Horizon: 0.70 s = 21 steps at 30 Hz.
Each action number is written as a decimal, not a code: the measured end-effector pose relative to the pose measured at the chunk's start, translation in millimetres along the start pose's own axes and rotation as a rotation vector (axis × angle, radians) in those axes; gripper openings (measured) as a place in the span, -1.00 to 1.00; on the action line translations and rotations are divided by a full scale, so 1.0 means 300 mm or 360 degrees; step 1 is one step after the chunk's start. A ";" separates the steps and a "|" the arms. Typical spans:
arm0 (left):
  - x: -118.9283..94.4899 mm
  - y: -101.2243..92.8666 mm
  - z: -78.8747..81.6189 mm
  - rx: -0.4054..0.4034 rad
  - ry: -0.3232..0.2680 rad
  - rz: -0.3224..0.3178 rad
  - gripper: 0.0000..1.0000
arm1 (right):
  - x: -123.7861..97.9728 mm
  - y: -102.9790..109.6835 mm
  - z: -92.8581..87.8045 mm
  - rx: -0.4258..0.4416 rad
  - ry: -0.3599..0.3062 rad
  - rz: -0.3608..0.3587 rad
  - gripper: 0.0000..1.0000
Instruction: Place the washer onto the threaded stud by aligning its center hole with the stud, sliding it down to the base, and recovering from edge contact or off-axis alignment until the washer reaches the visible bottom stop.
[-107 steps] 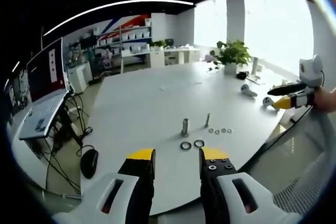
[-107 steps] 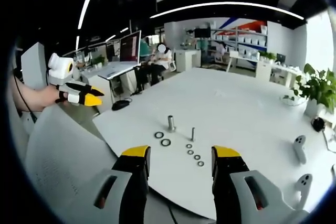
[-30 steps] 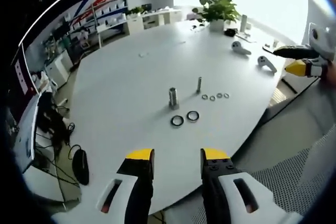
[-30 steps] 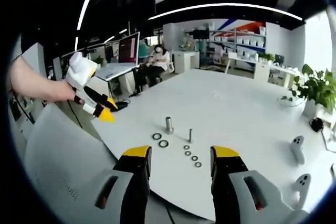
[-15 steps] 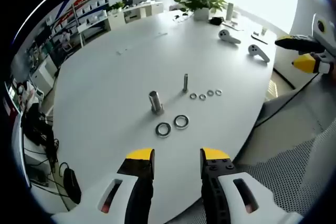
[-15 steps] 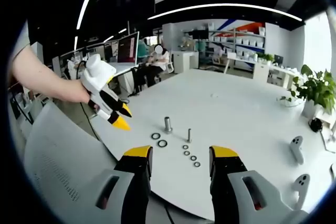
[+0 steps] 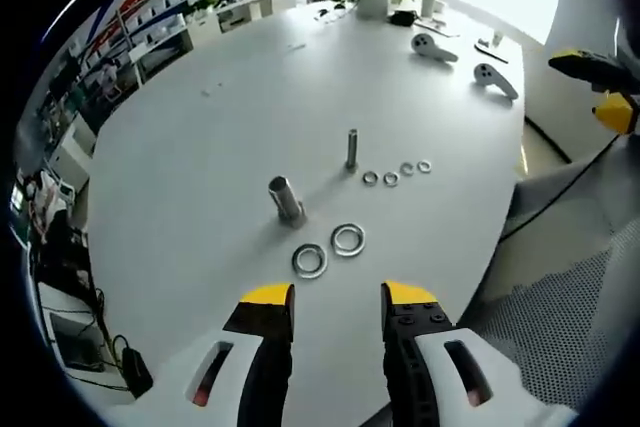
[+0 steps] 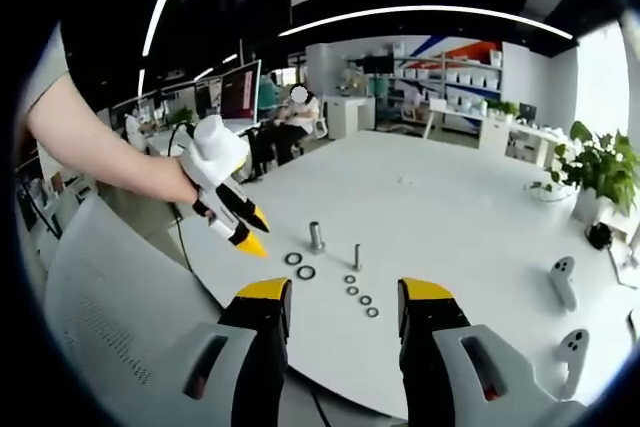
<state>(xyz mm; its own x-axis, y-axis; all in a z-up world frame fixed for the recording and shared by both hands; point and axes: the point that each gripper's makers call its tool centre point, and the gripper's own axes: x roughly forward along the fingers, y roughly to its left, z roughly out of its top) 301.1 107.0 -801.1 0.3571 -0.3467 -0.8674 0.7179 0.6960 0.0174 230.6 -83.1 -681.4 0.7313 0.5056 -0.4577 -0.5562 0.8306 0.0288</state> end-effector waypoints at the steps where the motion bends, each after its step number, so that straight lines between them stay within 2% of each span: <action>1: 0.007 0.003 0.003 0.0003 0.0009 -0.0002 -0.34 | 0.000 0.000 -0.002 -0.0003 0.0005 0.0001 -0.11; 7: 0.043 0.012 -0.001 0.0023 0.0069 -0.0035 -0.33 | 0.001 -0.003 -0.002 -0.0001 0.0004 -0.0004 -0.11; 12: 0.070 0.024 -0.026 0.0077 0.0151 -0.0038 -0.34 | -0.001 -0.006 0.003 -0.0001 -0.0009 -0.0010 -0.11; 21: 0.149 0.051 -0.014 0.0127 0.0259 -0.0066 -0.35 | -0.003 -0.014 0.001 0.0005 -0.0007 -0.0028 -0.11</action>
<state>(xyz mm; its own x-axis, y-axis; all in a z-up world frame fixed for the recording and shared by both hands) 325.6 104.9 -841.6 0.2294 -0.2628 -0.9372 0.7775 0.6287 0.0140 232.4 -86.9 -680.9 0.7428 0.4918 -0.4542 -0.5418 0.8402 0.0236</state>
